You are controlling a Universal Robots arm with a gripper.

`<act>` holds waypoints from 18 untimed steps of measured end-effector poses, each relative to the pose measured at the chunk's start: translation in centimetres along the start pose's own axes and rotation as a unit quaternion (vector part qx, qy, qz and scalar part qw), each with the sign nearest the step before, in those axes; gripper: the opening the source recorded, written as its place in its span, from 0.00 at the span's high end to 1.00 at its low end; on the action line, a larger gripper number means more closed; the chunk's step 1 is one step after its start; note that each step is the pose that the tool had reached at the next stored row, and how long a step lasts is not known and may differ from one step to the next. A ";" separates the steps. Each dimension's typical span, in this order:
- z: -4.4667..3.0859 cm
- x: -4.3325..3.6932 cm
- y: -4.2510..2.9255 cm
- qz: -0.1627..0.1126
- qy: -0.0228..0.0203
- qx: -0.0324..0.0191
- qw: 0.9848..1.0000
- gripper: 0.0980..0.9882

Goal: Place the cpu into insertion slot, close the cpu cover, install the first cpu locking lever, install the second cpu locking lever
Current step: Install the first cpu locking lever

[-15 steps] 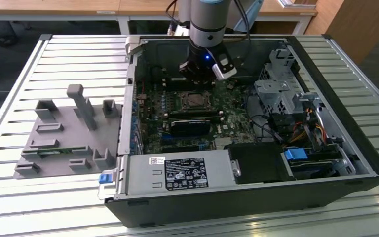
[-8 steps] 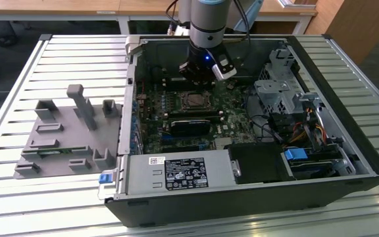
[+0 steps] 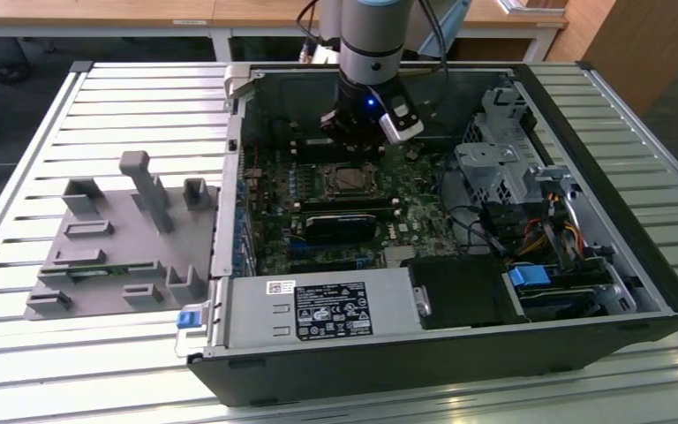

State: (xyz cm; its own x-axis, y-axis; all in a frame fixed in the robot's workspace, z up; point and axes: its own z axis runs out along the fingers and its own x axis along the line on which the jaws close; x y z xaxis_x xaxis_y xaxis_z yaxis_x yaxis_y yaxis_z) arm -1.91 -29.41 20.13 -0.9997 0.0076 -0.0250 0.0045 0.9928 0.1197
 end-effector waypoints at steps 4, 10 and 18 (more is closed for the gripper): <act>0.13 0.00 0.00 0.000 0.000 0.009 1.000 0.99; 0.41 0.01 0.06 -0.001 0.000 0.019 1.000 0.99; 0.65 -0.04 0.32 -0.001 0.000 0.020 1.000 0.99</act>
State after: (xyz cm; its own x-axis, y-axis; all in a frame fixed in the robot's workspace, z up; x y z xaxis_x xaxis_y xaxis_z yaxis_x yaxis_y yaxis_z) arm -1.85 -29.02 19.52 -0.9997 0.0063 -0.0251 0.0043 0.9969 0.0791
